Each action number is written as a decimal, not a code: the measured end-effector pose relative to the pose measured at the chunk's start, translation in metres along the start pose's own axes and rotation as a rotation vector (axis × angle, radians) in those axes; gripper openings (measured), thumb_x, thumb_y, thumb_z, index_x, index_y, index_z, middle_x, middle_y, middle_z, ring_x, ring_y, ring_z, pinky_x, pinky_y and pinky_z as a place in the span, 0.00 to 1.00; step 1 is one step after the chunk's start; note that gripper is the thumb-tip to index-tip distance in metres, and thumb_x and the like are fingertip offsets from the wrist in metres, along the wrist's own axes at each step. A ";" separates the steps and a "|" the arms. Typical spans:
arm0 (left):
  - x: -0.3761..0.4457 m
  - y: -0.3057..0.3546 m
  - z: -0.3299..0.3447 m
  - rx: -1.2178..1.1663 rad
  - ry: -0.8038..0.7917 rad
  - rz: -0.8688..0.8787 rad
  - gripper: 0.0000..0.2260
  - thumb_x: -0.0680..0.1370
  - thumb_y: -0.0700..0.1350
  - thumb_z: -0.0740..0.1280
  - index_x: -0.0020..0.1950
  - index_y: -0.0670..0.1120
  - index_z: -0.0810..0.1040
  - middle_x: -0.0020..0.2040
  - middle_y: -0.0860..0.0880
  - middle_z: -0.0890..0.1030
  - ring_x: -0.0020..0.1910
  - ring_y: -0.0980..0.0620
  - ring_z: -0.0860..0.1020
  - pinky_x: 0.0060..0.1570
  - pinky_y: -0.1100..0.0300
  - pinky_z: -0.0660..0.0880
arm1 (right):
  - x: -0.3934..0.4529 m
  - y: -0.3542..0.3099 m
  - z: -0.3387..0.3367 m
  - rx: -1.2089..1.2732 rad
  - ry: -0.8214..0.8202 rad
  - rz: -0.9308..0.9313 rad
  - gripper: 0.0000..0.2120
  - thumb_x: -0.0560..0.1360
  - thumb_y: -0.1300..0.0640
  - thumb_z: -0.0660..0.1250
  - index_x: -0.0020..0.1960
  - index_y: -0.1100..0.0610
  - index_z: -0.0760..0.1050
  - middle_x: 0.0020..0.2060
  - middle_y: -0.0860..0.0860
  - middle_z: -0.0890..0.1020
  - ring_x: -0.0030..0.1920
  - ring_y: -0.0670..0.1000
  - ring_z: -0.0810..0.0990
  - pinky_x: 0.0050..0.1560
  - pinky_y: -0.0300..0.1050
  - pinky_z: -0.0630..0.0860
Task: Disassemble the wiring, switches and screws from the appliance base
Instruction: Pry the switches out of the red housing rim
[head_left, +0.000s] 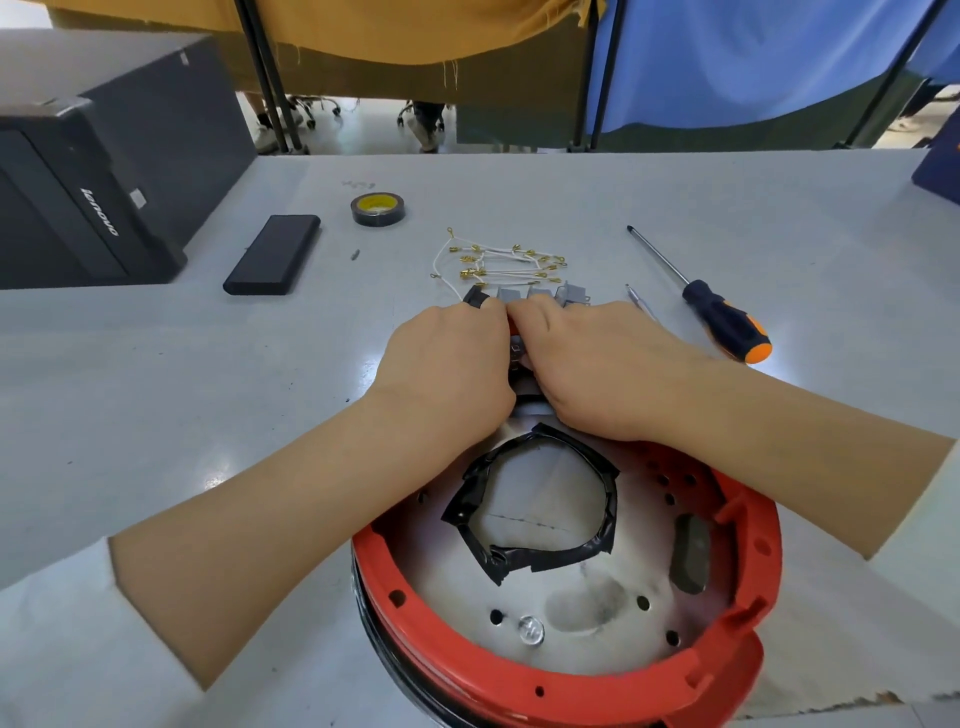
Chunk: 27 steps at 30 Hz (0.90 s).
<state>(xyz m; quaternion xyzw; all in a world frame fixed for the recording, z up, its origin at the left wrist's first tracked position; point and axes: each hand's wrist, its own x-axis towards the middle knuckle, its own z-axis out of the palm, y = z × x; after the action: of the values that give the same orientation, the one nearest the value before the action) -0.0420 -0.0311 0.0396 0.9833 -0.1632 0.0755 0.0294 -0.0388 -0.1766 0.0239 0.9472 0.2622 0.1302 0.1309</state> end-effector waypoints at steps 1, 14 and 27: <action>0.000 0.000 0.000 -0.010 0.005 -0.002 0.08 0.73 0.40 0.61 0.47 0.47 0.62 0.31 0.51 0.61 0.28 0.53 0.58 0.25 0.60 0.54 | 0.000 0.000 -0.001 0.001 0.002 0.001 0.19 0.77 0.55 0.59 0.66 0.58 0.61 0.55 0.54 0.73 0.44 0.57 0.79 0.32 0.46 0.64; 0.000 -0.004 0.003 -0.047 0.014 0.025 0.07 0.73 0.42 0.61 0.46 0.45 0.62 0.32 0.51 0.61 0.32 0.49 0.62 0.26 0.60 0.54 | -0.001 0.002 -0.002 0.088 0.003 0.001 0.17 0.79 0.56 0.55 0.67 0.58 0.62 0.59 0.54 0.74 0.47 0.58 0.79 0.35 0.48 0.66; 0.003 0.000 -0.002 -0.033 -0.003 -0.025 0.08 0.71 0.41 0.62 0.46 0.45 0.64 0.32 0.50 0.61 0.28 0.54 0.58 0.25 0.60 0.55 | 0.003 -0.003 -0.006 0.010 -0.029 0.046 0.20 0.76 0.53 0.60 0.65 0.58 0.61 0.56 0.54 0.74 0.36 0.54 0.69 0.27 0.44 0.50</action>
<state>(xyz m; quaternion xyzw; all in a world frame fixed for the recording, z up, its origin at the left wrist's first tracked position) -0.0394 -0.0321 0.0421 0.9847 -0.1519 0.0712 0.0465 -0.0396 -0.1713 0.0292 0.9554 0.2391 0.1182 0.1268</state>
